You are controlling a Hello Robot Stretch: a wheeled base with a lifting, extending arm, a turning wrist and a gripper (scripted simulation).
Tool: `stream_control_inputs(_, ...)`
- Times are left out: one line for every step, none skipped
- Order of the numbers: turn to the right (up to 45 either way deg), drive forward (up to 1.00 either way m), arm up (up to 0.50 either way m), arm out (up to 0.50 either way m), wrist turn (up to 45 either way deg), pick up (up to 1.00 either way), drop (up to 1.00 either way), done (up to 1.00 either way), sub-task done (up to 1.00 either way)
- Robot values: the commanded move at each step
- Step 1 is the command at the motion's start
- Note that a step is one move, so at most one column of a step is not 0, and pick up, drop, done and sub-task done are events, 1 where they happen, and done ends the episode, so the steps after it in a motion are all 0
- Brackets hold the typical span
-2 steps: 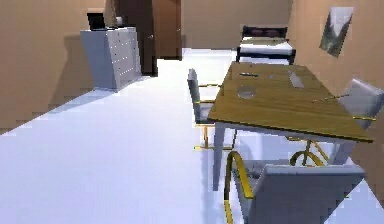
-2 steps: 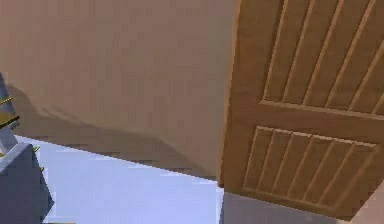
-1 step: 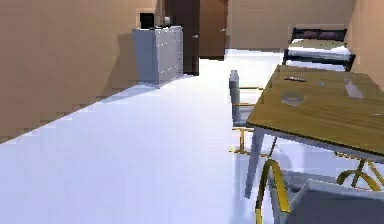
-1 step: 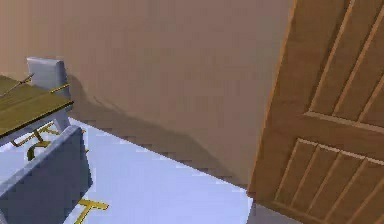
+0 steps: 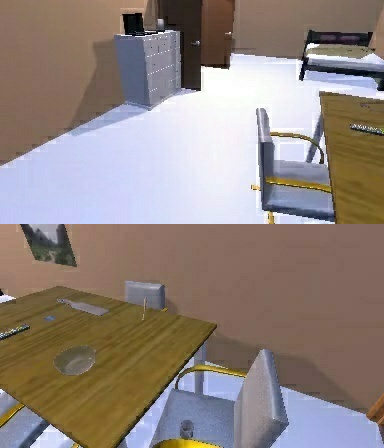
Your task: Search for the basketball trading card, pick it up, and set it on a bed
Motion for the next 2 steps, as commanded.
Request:
stream_control_inputs(-3.0, 0.0, 0.0, 0.0, 0.0, 0.0, 0.0, 0.0, 0.0)
stream_control_inputs(0.0, 1.0, 0.0, 0.0, 0.0, 0.0, 0.0, 0.0, 0.0)
